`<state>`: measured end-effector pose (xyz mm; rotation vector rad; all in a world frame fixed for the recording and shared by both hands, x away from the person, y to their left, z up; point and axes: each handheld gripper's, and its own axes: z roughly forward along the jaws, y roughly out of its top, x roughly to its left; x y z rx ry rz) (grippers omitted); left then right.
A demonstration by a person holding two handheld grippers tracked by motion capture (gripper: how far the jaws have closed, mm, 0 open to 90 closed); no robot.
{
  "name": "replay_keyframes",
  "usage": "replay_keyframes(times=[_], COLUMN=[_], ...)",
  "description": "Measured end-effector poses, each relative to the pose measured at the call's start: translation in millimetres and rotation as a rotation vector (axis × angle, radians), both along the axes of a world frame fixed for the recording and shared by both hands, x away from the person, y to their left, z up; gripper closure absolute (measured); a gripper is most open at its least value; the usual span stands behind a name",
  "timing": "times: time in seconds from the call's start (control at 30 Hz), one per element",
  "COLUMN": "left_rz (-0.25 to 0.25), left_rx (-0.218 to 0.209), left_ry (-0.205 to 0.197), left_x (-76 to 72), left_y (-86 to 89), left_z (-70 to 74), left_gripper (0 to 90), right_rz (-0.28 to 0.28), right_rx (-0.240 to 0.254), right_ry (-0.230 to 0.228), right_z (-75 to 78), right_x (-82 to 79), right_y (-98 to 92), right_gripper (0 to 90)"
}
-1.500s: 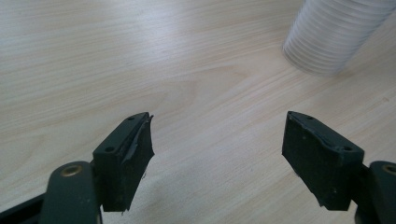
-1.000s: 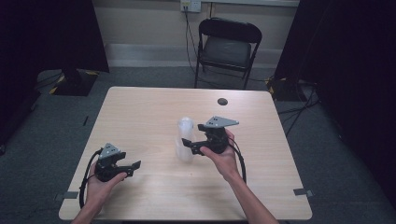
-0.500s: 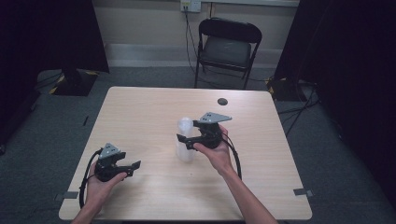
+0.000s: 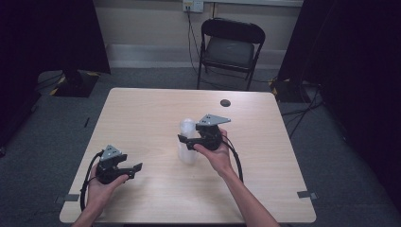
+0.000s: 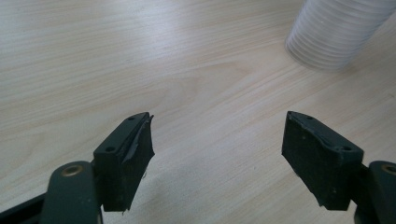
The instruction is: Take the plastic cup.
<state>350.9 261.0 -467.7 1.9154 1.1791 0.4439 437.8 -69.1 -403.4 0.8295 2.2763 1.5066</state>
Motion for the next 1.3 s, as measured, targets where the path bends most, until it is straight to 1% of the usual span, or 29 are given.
replay_keyframes(times=[0.03,0.07,0.13,0.23,0.43,0.47,0.67,0.73,0.9,1.1,1.2,1.3], left_rz=[-0.001,-0.001,-0.001,0.000,0.000,-0.001,-0.003,-0.004,0.001,0.010,0.011,0.011], left_rx=[0.002,0.002,0.001,-0.001,0.000,-0.001,0.001,0.002,-0.002,-0.007,-0.007,-0.009], left_ry=[-0.001,-0.002,-0.001,0.000,0.000,0.000,0.000,0.004,0.005,0.002,-0.001,0.000], left_x=[0.0,-0.1,0.0,0.2,0.7,0.6,0.6,0.6,-0.4,-0.6,-0.5,-0.4], left_y=[0.2,0.1,0.1,-0.3,-0.1,-0.3,-0.4,-0.2,0.7,0.9,0.7,0.4], left_z=[0.1,0.1,0.0,-0.1,-0.3,-0.4,-0.4,-0.4,0.0,-0.1,-0.4,-0.5], left_gripper=[24.5,24.5,24.5,24.5,24.5,24.5,24.5,24.5,24.5,25.0,25.2,25.2], right_rz=[-0.001,-0.004,-0.003,-0.001,0.000,-0.002,-0.006,-0.004,-0.008,0.006,0.004,0.006], right_rx=[-0.001,0.005,0.007,0.000,0.010,0.013,0.016,0.023,0.050,0.060,0.069,0.070], right_ry=[-0.014,-0.012,-0.023,-0.029,-0.034,-0.042,-0.043,-0.050,-0.042,-0.042,-0.048,-0.046], right_z=[0.4,1.1,2.3,4.2,5.3,5.8,10.4,11.9,16.1,18.8,21.9,22.9], right_x=[-0.3,-0.8,-1.3,-1.7,-2.3,-2.2,-1.8,-1.5,-1.1,-0.8,-0.8,-0.5], right_y=[0.5,0.8,1.2,1.5,0.5,0.3,0.6,0.1,-2.5,-2.1,-1.7,-1.9], right_gripper=[31.3,31.8,32.2,34.2,34.4,34.5,34.7,34.6,34.7,36.9,37.7,37.8])
